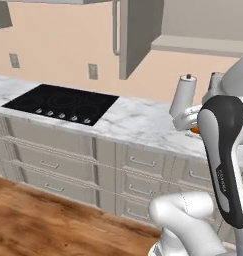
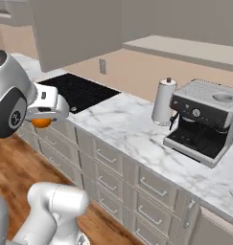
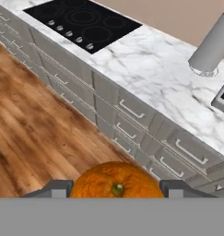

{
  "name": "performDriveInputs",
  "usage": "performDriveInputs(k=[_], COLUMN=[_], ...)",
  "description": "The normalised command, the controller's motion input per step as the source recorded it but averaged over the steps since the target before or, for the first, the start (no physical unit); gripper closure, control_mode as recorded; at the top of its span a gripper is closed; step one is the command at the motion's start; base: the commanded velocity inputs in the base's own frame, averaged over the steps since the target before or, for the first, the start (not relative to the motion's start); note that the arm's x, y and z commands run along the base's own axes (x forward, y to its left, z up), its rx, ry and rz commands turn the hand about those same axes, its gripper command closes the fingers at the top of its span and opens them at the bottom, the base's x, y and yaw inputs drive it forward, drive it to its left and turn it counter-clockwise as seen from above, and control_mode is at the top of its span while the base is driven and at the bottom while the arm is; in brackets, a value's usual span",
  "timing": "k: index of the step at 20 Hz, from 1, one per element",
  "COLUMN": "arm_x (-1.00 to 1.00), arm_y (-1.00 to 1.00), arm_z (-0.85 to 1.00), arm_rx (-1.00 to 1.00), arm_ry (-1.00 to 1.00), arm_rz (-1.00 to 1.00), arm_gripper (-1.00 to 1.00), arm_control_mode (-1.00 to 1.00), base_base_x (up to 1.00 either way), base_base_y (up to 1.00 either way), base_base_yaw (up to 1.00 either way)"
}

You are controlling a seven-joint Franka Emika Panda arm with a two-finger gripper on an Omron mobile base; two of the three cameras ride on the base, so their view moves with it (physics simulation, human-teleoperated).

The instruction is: Pick the tangerines from the cabinet and place them in one bowl. Pick the mango from the sink and place it in the other bowl.

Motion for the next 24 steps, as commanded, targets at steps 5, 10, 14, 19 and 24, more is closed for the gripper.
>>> performDriveInputs(k=[5,10,14,19,24], arm_x=[0.0,0.0,0.0,0.0,0.0], arm_y=[0.0,0.0,0.0,0.0,0.0], arm_z=[0.0,0.0,0.0,0.0,0.0], arm_rx=[0.0,0.0,0.0,0.0,0.0], arm_ry=[0.0,0.0,0.0,0.0,0.0], arm_rz=[0.0,0.0,0.0,0.0,0.0], arm_gripper=[1.0,1.0,1.0,1.0,1.0], arm_control_mode=[1.0,1.0,1.0,1.0,1.0], base_base_x=[0.0,0.0,0.0,0.0,0.0], base_base_y=[0.0,0.0,0.0,0.0,0.0], base_base_yaw=[0.5,0.5,0.5,0.5,0.5])
